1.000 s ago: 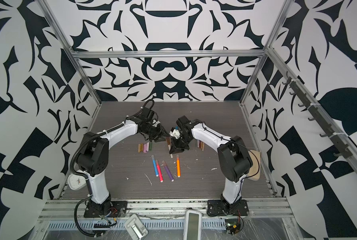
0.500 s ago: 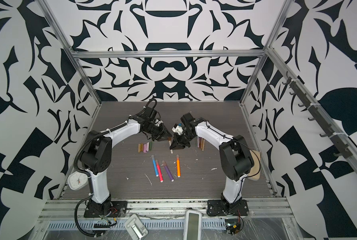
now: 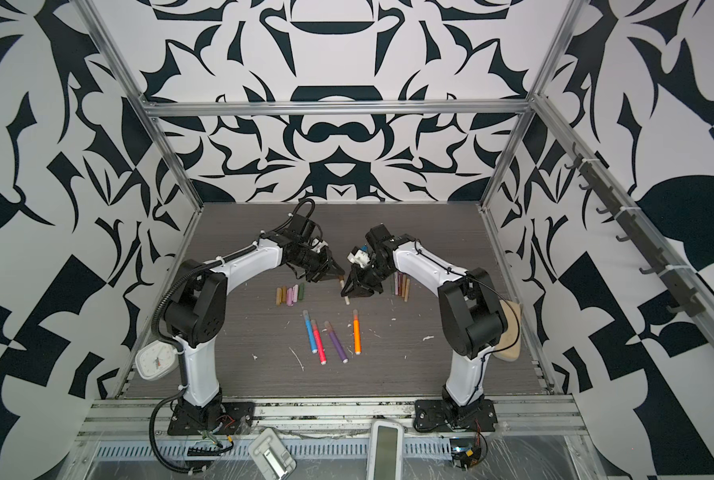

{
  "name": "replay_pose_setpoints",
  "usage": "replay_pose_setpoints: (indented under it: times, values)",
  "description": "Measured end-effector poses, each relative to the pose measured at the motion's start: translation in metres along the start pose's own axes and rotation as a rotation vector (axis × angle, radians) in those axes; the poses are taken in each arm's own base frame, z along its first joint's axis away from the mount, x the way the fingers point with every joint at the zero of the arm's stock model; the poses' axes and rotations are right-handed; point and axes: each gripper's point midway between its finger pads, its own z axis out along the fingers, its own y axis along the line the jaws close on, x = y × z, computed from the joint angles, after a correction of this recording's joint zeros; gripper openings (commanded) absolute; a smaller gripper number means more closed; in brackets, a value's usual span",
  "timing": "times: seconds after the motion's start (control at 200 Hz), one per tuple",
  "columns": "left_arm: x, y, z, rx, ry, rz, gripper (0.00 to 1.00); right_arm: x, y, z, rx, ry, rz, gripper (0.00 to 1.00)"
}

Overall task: Open the pen caps
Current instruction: 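Raise the pen toward the left gripper while the left gripper approaches the brown cap, then close the left gripper on the brown cap while the right gripper holds the pen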

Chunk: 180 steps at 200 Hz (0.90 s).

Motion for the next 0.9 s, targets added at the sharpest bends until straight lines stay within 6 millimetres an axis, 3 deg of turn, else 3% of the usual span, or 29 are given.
replay_pose_setpoints:
  times: [0.075, 0.375, 0.62, 0.9]
  values:
    - [0.000, 0.000, 0.000, 0.001, 0.002, -0.002, 0.11, 0.000, 0.000, 0.000, 0.000, -0.001, 0.002, 0.23]
    - [0.001, 0.000, 0.000, 0.001, 0.002, -0.004, 0.13, -0.001, -0.001, -0.001, 0.003, -0.003, 0.000, 0.04]
    - [0.001, -0.001, 0.000, 0.003, 0.004, -0.001, 0.30, -0.001, 0.003, -0.001, -0.017, -0.001, 0.007, 0.03]
    - [0.001, -0.002, 0.001, 0.017, 0.010, 0.002, 0.29, -0.006, 0.010, 0.000, -0.062, -0.013, 0.017, 0.02]
